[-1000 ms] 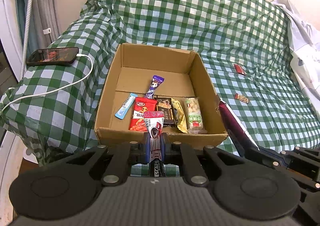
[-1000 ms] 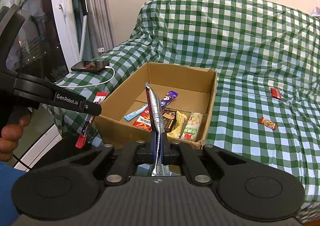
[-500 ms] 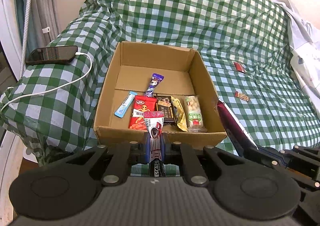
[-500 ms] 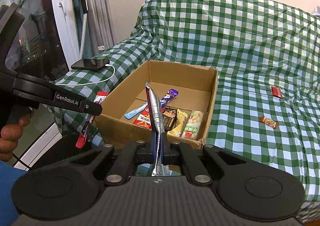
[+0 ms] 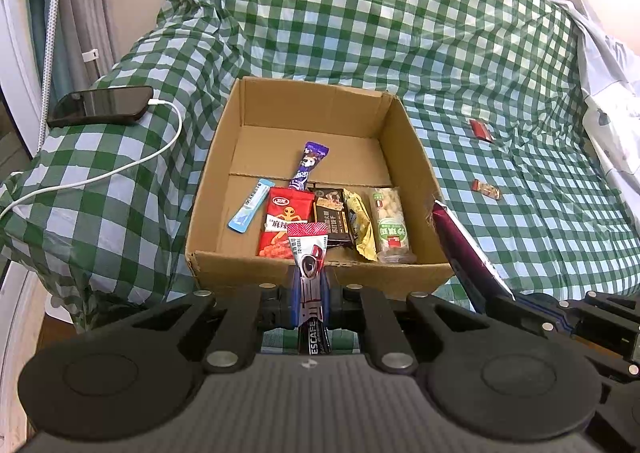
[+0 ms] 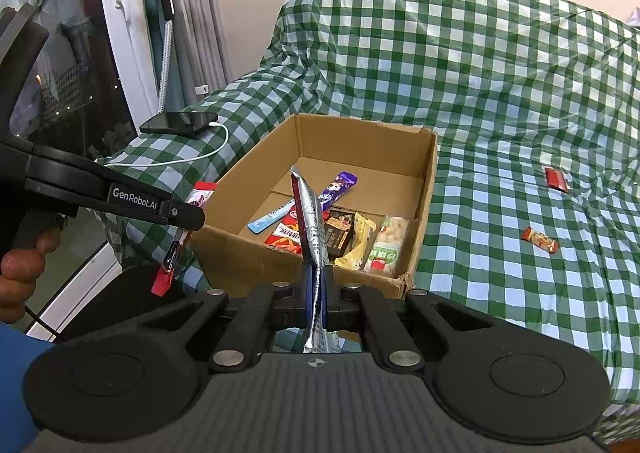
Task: Organize snacks
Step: 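Carry the stick pack and silver bar over the box with both tools, then lower the stick pack into the box with the left tool while the right tool lowers the silver bar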
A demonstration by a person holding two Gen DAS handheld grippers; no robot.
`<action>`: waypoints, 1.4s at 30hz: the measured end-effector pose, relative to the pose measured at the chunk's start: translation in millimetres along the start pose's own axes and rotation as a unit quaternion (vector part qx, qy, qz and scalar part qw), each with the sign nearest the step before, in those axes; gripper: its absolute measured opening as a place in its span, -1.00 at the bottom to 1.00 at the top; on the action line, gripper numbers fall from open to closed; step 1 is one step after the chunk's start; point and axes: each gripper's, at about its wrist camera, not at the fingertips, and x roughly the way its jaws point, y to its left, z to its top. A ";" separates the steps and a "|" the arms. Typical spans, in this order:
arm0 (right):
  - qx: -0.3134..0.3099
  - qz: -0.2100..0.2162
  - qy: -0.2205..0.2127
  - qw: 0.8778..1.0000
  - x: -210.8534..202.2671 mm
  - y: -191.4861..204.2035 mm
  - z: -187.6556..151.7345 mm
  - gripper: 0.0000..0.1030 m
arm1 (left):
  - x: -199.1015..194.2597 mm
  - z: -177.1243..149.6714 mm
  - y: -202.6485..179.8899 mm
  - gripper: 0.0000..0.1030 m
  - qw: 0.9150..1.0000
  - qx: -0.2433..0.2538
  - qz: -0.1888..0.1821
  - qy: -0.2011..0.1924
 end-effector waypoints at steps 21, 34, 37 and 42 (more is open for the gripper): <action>0.017 -0.005 0.023 1.000 24.6 -7.5 14.5 -0.93 | 26.7 18.9 14.1 -0.78 1.000 -0.017 0.000 0.017; 0.023 0.001 0.013 1.000 51.8 -17.3 41.3 -0.93 | 42.3 51.3 18.6 -0.78 1.000 -0.027 0.002 0.007; 0.027 0.001 0.010 1.000 58.3 -22.1 49.0 -0.93 | 46.8 60.4 18.1 -0.78 1.000 -0.028 0.002 0.003; 0.029 0.005 0.003 1.000 69.9 -27.6 61.5 -0.93 | 55.6 77.7 16.7 -0.78 1.000 -0.029 0.002 -0.005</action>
